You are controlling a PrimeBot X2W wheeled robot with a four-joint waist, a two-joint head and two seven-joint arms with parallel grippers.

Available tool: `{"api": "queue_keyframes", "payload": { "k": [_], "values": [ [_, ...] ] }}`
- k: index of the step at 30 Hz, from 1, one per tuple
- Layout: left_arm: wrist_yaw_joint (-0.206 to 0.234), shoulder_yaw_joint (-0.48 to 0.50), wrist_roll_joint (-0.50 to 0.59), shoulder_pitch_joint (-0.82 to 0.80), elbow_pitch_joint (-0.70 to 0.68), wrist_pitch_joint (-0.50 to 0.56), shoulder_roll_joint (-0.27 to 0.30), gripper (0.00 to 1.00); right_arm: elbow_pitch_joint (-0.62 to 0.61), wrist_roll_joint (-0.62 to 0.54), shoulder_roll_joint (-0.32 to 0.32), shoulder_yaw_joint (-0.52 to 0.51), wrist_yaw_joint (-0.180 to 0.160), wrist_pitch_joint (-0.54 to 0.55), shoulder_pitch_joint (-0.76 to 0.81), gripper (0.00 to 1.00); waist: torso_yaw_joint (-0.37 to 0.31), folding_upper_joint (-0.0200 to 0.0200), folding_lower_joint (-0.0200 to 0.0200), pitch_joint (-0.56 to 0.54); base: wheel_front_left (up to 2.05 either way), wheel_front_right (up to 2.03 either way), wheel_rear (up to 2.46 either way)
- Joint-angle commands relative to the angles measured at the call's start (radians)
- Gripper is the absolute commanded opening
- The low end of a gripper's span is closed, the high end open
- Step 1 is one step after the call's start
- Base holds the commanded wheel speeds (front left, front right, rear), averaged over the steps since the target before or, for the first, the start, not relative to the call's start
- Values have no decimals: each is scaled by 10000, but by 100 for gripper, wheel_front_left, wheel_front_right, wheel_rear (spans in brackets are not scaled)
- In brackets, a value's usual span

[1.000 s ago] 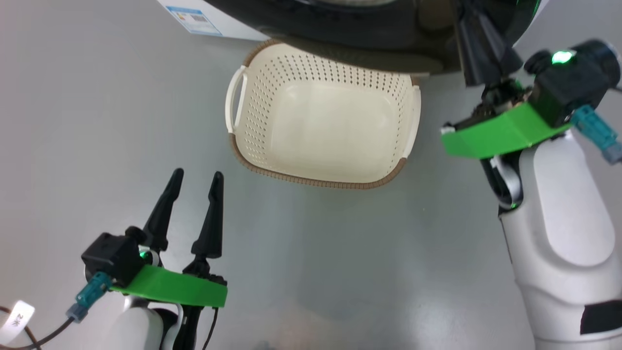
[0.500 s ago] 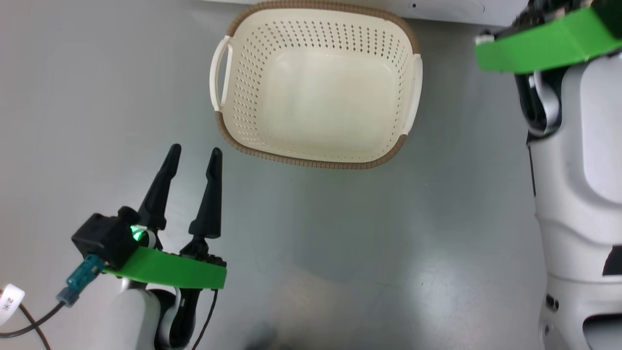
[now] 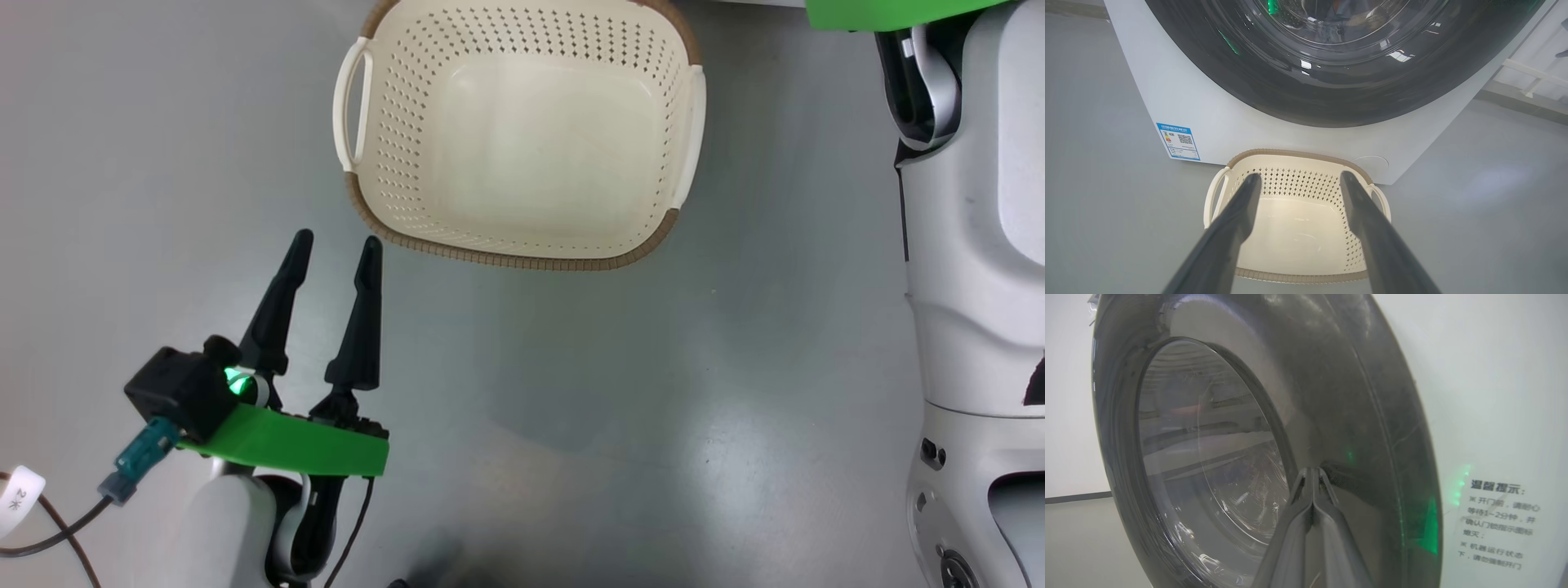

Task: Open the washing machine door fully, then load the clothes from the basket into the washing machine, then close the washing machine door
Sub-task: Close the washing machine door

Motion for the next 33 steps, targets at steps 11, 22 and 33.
{"api": "queue_keyframes", "payload": {
  "k": [11,22,33],
  "values": [
    [-15,396,-32,77,-182,-63,214,100,-169,176,227,416,-78,41,274,0,-190,0,0,-462,0,0,0],
    [-15,709,86,492,-147,-63,159,100,-364,899,227,903,-78,41,2500,0,-367,0,0,-1570,0,0,0],
    [-15,1069,336,944,-170,-63,207,100,-429,1337,227,869,-78,41,4813,49,-682,0,0,-2579,0,0,0]
  ]
}}
